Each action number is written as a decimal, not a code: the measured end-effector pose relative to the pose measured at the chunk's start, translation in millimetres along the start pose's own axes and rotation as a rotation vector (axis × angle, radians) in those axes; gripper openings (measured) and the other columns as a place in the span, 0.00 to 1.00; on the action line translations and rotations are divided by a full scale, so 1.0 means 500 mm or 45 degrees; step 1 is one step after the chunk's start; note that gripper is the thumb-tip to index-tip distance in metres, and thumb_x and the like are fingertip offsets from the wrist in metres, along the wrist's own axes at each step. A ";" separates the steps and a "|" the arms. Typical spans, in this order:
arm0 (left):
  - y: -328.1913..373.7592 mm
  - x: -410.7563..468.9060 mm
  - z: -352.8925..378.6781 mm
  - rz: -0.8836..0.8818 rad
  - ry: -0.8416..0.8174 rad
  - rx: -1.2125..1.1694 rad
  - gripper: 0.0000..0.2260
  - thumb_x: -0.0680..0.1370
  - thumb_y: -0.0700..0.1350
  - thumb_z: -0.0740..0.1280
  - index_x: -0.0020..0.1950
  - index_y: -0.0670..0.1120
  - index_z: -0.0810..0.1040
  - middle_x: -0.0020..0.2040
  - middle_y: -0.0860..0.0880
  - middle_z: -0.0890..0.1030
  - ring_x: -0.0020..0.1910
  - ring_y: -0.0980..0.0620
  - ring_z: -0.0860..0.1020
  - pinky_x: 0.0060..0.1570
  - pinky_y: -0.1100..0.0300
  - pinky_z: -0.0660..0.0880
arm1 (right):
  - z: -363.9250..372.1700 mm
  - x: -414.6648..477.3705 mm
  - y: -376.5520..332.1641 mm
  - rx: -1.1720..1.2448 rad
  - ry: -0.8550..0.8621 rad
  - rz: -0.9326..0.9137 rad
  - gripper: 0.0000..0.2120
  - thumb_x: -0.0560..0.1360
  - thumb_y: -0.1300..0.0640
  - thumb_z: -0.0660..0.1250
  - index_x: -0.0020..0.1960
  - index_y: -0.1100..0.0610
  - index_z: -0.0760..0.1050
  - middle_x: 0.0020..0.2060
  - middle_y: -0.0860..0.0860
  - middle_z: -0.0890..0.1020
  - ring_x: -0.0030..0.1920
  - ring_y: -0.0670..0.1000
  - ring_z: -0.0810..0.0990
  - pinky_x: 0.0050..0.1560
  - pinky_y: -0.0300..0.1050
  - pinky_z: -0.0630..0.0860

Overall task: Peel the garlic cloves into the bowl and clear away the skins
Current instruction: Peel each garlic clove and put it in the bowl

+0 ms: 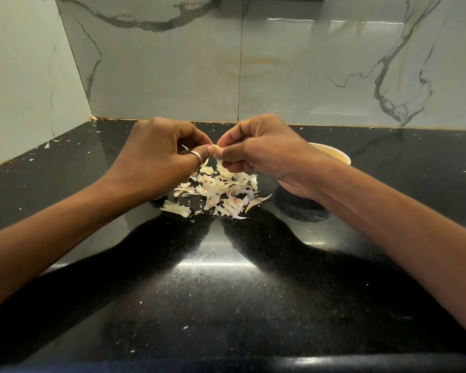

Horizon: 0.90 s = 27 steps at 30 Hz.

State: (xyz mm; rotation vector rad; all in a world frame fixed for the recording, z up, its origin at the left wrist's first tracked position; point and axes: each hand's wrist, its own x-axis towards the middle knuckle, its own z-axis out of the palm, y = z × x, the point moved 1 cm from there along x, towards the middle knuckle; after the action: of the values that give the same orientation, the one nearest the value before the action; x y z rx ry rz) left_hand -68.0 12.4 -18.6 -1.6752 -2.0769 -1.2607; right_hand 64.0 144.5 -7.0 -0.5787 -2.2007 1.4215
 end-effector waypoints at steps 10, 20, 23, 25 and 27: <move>-0.004 0.005 0.003 -0.109 -0.050 -0.097 0.03 0.77 0.45 0.73 0.50 0.48 0.85 0.35 0.50 0.85 0.32 0.54 0.84 0.35 0.55 0.84 | -0.005 0.001 0.003 0.229 -0.055 0.007 0.08 0.74 0.70 0.74 0.53 0.67 0.80 0.42 0.58 0.84 0.41 0.50 0.84 0.45 0.42 0.83; 0.001 0.001 0.011 -0.294 -0.090 -0.276 0.04 0.79 0.40 0.71 0.51 0.43 0.85 0.38 0.46 0.85 0.36 0.54 0.85 0.36 0.59 0.83 | 0.007 0.010 0.018 -0.137 0.087 -0.216 0.09 0.70 0.64 0.80 0.49 0.60 0.85 0.42 0.57 0.87 0.44 0.57 0.88 0.49 0.51 0.85; 0.002 -0.002 0.014 -0.349 -0.086 -0.285 0.04 0.79 0.39 0.71 0.49 0.44 0.85 0.37 0.46 0.86 0.36 0.54 0.85 0.37 0.58 0.83 | 0.014 0.012 0.024 -0.276 0.166 -0.293 0.08 0.69 0.59 0.82 0.46 0.56 0.86 0.38 0.53 0.87 0.44 0.57 0.88 0.49 0.57 0.85; 0.004 -0.004 0.017 -0.369 -0.078 -0.285 0.04 0.79 0.38 0.70 0.48 0.44 0.85 0.37 0.46 0.86 0.36 0.54 0.85 0.38 0.58 0.84 | 0.017 0.012 0.025 -0.343 0.208 -0.335 0.08 0.69 0.57 0.82 0.46 0.56 0.87 0.37 0.52 0.87 0.42 0.55 0.88 0.48 0.56 0.85; 0.007 -0.006 0.020 -0.375 -0.054 -0.284 0.05 0.79 0.37 0.70 0.48 0.44 0.84 0.37 0.45 0.86 0.35 0.53 0.86 0.39 0.58 0.84 | 0.021 0.010 0.024 -0.378 0.237 -0.376 0.08 0.70 0.57 0.82 0.46 0.56 0.87 0.36 0.50 0.87 0.40 0.52 0.87 0.46 0.54 0.86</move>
State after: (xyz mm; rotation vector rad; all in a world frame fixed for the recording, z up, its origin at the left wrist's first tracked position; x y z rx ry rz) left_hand -60.6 17.3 -24.9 -1.5293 -2.3505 -1.6107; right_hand 55.1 144.6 -21.3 -0.4385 -2.2482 0.8654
